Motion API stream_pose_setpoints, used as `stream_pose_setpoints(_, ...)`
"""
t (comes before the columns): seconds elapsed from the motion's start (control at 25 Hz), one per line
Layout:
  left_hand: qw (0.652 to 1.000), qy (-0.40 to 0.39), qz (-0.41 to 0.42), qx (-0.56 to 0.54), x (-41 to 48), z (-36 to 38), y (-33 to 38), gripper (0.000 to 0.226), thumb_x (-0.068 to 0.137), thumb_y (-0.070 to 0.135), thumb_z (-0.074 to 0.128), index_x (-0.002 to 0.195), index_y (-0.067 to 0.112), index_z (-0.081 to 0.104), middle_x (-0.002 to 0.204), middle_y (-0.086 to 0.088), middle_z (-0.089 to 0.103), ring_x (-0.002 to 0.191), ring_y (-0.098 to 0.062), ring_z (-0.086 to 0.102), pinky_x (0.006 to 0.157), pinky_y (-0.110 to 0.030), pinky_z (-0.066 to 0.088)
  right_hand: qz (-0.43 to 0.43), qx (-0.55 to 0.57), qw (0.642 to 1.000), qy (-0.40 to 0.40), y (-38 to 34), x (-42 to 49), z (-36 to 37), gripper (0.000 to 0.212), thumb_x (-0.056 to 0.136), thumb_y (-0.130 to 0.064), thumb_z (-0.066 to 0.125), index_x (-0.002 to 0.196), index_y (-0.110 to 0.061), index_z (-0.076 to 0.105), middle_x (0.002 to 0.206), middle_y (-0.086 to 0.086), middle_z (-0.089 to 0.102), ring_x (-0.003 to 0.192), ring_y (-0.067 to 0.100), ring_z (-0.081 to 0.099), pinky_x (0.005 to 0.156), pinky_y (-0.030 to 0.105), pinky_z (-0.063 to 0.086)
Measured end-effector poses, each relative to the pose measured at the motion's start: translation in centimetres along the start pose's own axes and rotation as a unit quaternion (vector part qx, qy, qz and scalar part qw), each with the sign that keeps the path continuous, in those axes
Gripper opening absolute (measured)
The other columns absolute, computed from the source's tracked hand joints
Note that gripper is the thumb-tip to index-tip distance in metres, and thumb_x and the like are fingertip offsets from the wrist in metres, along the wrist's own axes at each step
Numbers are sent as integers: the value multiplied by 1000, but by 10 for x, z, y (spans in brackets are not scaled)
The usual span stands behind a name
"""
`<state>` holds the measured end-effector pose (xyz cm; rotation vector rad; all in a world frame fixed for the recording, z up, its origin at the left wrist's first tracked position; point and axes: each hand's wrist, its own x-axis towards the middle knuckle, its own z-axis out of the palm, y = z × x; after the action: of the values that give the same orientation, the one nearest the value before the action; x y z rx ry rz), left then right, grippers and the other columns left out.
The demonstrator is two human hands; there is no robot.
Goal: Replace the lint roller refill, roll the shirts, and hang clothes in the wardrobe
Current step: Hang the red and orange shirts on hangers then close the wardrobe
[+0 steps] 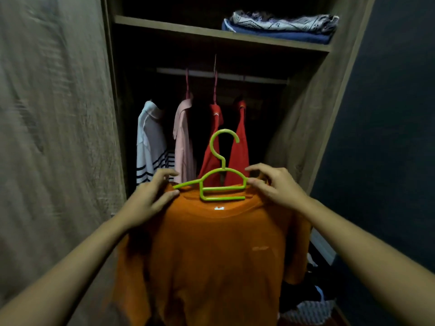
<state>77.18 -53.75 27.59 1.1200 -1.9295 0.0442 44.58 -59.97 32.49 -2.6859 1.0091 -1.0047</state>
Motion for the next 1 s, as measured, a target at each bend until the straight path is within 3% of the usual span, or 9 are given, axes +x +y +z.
stream_pose_setpoints(0.12,998,30,-21,-42,7,-30,-8,41,76,47,61,107,59,37,90,5,62,80,-18,61,75,-31,46,125,112,983,-77,12,-8,-17,48,87,-55,43,128,-31,44,96,-14,58,86,1,58,72,12,44)
stream_pose_setpoints(0.28,998,0,-23,-53,15,-58,-14,50,81,19,69,107,50,39,74,4,61,78,-5,61,67,-14,46,139,143,974,-105,32,-24,-6,29,96,-33,41,103,-19,65,99,-5,67,94,9,63,86,29,51)
stream_pose_setpoints(0.36,999,-33,-16,-13,14,-66,-15,37,83,30,64,107,49,44,80,9,62,83,5,59,66,-6,43,143,147,973,-105,30,-24,4,42,92,-43,41,84,-10,66,80,3,66,79,20,63,76,39,48)
stream_pose_setpoints(0.44,997,-65,16,31,9,-68,-13,20,82,61,51,102,58,51,84,21,65,79,7,60,63,-5,41,148,159,970,-106,28,-19,9,68,83,-65,41,80,1,61,75,19,63,72,30,60,71,41,45)
stream_pose_setpoints(0.52,997,-69,21,29,4,-69,-13,26,76,75,43,95,64,56,90,37,62,78,2,63,61,-7,43,183,179,964,-74,30,-10,7,78,75,-75,42,78,2,59,75,20,59,72,27,55,72,37,41)
stream_pose_setpoints(0.6,998,-55,-8,2,5,-71,-11,22,74,70,51,93,64,58,95,37,62,84,-2,63,65,-11,45,191,173,965,-47,27,-3,5,55,89,-60,37,91,-13,65,92,11,64,87,23,58,83,37,42)
stream_pose_setpoints(0.68,998,-43,-31,-23,10,-70,-8,21,74,59,55,94,64,59,102,30,62,89,-1,63,71,-14,48,145,125,979,-73,18,3,3,53,89,-62,27,114,-28,60,111,0,66,102,17,62,92,35,46)
stream_pose_setpoints(0.84,997,-56,-44,-38,26,-74,-2,26,76,59,62,101,54,61,101,22,67,96,6,60,78,-9,46,68,112,991,-32,12,9,2,37,80,-67,36,81,-39,59,73,-8,60,70,8,59,70,34,47)
stream_pose_setpoints(1.0,980,-162,-98,-61,36,-84,-2,43,71,62,61,104,34,67,96,14,69,93,-2,64,72,-13,51,90,179,979,-25,25,8,-6,56,71,-80,38,77,-28,59,69,-8,57,66,4,56,68,23,44)
